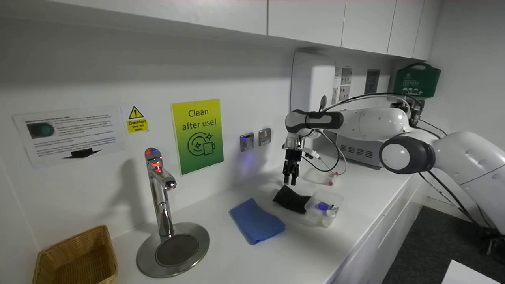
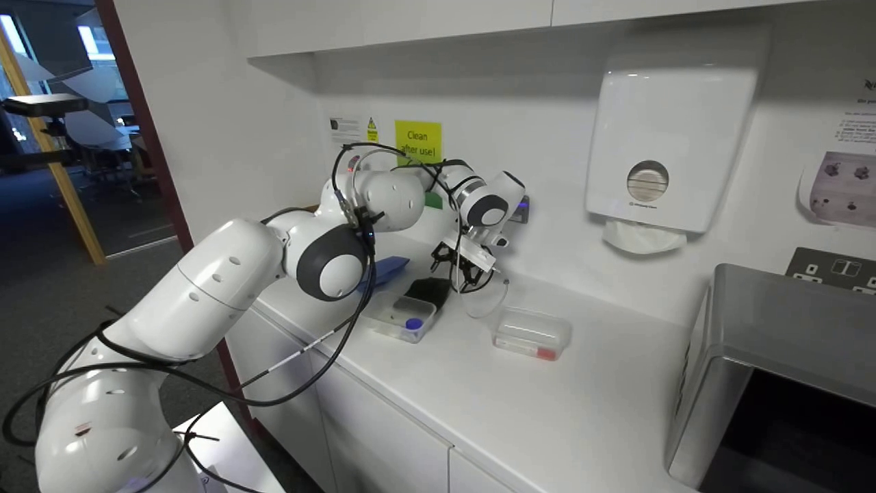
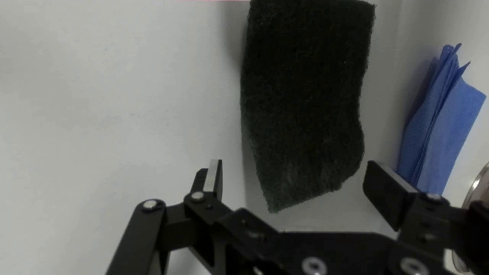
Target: Put the black object in the left bowl
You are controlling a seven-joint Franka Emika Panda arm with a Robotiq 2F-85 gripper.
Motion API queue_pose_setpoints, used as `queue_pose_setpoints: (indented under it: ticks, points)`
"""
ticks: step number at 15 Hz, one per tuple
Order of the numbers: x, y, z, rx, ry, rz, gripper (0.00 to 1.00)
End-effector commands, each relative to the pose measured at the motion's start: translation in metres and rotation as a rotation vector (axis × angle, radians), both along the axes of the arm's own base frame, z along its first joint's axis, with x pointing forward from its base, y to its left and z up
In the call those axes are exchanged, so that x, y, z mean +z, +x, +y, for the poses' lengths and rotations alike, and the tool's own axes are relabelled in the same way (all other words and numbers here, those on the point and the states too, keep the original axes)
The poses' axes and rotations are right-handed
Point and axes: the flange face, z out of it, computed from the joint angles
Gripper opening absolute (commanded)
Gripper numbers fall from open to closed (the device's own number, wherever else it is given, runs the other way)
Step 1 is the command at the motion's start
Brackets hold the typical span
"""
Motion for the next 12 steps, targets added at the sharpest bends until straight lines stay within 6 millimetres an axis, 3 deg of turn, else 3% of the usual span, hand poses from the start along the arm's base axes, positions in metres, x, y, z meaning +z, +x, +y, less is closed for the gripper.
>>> queue_pose_setpoints:
  ticks: [1, 11, 12]
  points:
    - [0.005, 0.004, 0.009, 0.040, 0.000, -0.006, 1.00]
    - [0.001, 0.003, 0.029, 0.078, 0.014, 0.019, 1.00]
    - [0.001, 0.002, 0.028, 0.084, 0.019, 0.024, 0.88]
